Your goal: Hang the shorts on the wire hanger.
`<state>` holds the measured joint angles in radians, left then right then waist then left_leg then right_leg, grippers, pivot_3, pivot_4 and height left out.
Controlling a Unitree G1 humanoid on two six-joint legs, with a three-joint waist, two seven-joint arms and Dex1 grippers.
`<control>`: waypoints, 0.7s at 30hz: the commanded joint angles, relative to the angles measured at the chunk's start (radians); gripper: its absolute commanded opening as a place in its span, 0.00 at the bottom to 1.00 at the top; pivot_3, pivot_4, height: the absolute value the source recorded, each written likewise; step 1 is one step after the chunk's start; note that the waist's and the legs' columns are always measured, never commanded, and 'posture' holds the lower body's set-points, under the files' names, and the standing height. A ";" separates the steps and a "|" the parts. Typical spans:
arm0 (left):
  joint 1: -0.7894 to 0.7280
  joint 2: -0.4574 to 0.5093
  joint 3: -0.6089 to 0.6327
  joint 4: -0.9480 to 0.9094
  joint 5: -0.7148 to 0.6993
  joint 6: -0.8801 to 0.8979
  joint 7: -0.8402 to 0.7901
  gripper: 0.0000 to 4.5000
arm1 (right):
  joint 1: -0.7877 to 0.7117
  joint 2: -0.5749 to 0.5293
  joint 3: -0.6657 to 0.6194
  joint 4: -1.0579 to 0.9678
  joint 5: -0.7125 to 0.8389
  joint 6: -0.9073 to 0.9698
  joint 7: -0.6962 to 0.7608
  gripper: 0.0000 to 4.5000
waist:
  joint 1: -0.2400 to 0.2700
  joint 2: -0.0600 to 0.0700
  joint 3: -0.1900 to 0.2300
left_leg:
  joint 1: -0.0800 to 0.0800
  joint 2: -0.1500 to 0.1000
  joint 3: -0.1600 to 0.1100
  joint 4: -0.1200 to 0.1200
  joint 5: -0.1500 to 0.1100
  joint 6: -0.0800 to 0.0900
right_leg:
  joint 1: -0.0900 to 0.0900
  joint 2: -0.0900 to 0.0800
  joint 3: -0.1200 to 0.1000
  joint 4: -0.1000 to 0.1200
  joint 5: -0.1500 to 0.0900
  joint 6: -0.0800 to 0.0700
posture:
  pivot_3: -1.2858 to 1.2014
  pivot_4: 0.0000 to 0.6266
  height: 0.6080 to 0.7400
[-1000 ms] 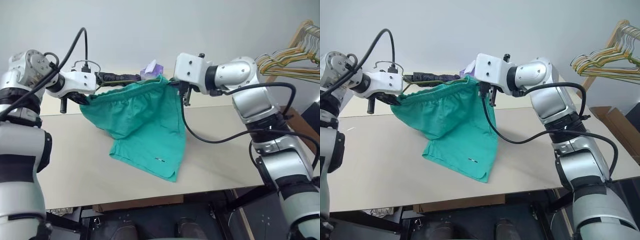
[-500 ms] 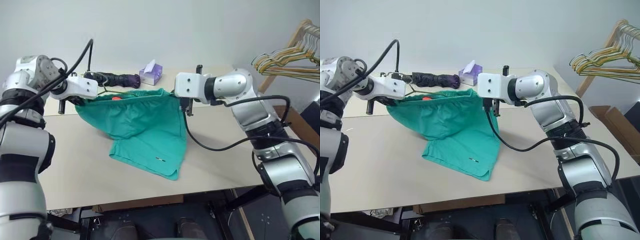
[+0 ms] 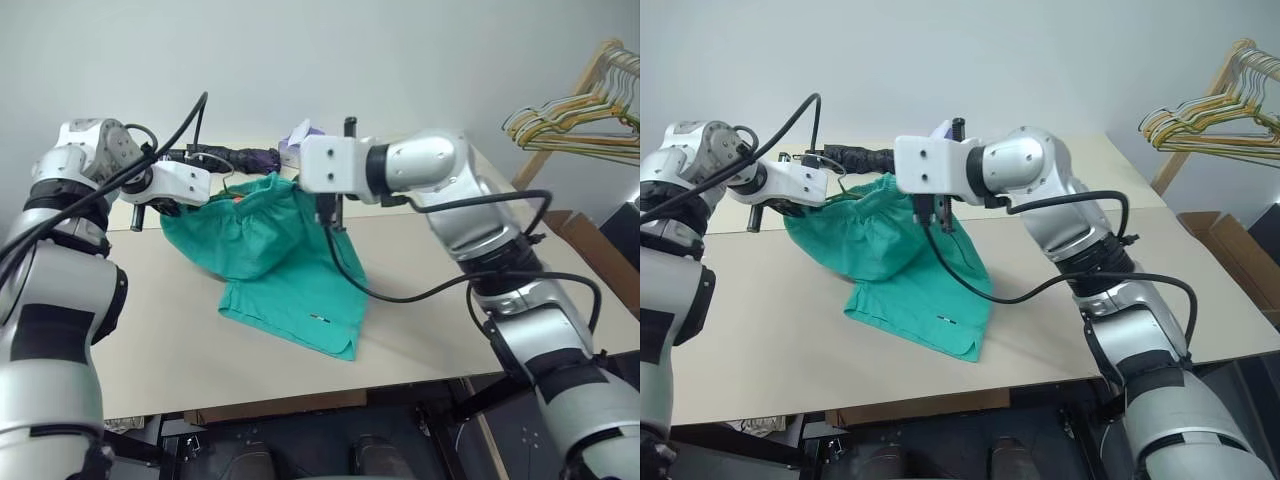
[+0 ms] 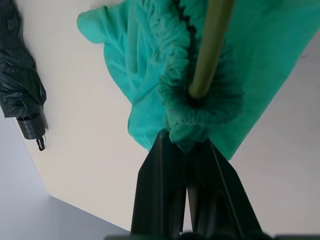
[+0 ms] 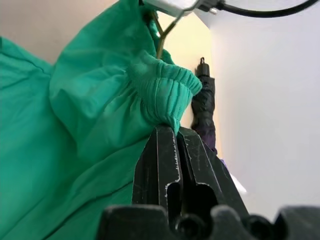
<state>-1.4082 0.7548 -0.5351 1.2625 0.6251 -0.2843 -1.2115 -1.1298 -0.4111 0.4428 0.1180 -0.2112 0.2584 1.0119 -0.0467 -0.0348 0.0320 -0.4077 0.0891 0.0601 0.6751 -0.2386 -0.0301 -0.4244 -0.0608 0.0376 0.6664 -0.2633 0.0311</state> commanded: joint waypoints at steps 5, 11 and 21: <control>-0.041 0.030 0.038 -0.020 -0.021 -0.016 -0.023 0.00 | 0.010 -0.027 0.041 0.076 -0.106 -0.114 -0.057 0.01 | 0.002 0.000 0.000 | 0.000 0.000 0.000 0.000 0.000 0.000 | 0.000 0.000 0.000 0.000 0.000 0.000 | 0.52 0.00 1.00; -0.032 0.042 0.074 -0.020 -0.055 -0.016 -0.039 0.00 | 0.034 -0.034 0.025 0.065 -0.093 -0.140 -0.043 0.01 | -0.001 0.000 0.000 | 0.000 0.000 0.000 0.000 0.000 0.000 | 0.000 0.000 0.000 0.000 0.000 0.000 | 0.52 0.00 1.00; -0.019 0.036 0.105 -0.041 -0.081 -0.031 -0.080 0.00 | 0.037 -0.033 0.013 0.094 -0.099 -0.215 -0.073 0.40 | -0.001 0.000 0.000 | 0.000 0.000 0.000 0.000 0.000 0.000 | 0.000 0.000 0.000 0.000 0.000 0.000 | 0.52 0.00 1.00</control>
<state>-1.4122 0.7851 -0.4506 1.2539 0.5656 -0.3054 -1.2867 -1.0810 -0.4415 0.4949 0.2183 -0.3104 0.0644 0.9544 -0.0472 -0.0348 0.0320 -0.4073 0.0891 0.0600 0.6750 -0.2386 -0.0301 -0.4241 -0.0608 0.0375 0.6664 -0.2633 0.0311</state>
